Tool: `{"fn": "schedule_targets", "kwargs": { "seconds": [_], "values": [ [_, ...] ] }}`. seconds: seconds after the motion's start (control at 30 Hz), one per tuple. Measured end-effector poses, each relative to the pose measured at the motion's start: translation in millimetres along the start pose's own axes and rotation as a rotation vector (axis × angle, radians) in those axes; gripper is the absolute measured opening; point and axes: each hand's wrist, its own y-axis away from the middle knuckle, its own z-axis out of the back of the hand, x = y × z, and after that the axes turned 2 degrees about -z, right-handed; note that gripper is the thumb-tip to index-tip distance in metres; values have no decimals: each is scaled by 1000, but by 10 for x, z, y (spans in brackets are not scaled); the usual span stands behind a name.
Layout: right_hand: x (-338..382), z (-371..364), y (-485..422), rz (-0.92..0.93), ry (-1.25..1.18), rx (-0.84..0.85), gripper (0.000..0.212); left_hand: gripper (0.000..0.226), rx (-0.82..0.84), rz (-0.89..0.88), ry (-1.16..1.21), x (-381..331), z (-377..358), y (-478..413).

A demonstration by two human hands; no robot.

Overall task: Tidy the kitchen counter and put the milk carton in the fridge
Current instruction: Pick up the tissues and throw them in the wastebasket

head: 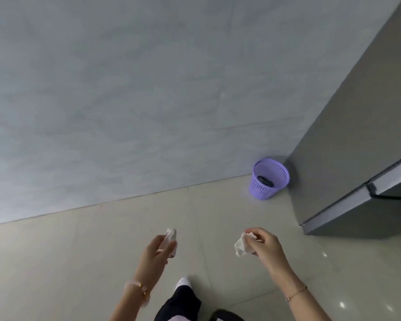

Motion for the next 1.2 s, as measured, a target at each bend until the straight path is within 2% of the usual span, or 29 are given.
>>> {"fn": "schedule_targets", "kwargs": {
  "seconds": [0.1, 0.3, 0.43, 0.57, 0.73, 0.87, 1.1, 1.2],
  "values": [
    [223, 84, -239, -9, -57, -112, 15, 12, 94, -41, -86, -352, 26, -542],
    [314, 300, -666, -90, -159, -282, 14, 26, 226, -53, -181, -837, -304, -1421],
    [227, 443, -1116, -167, -193, -319, 10, 34, 286, -24, -236, -1011, -704, -1897],
    [268, 734, -1820, -196, -227, -334, 8, 24, 306, 6, -253, -1298, -1194, -2466],
    [560, 1384, -2831, -178, -209, -364, 11, 57, 354, -16, -302, -2020, -1940, -3269],
    [838, 1965, -3444, -170, -199, -434, 13, 32, 394, -60, -339, -2496, -2602, -3882],
    [843, 2409, -4085, -277, -258, -515, 21, 16, 491, -7, -391, -2786, -3418, -4563],
    [691, 2447, -4325, -355, -266, -528, 12, 19, 532, 64, -443, -2729, -3677, -4857]
  ]
}}
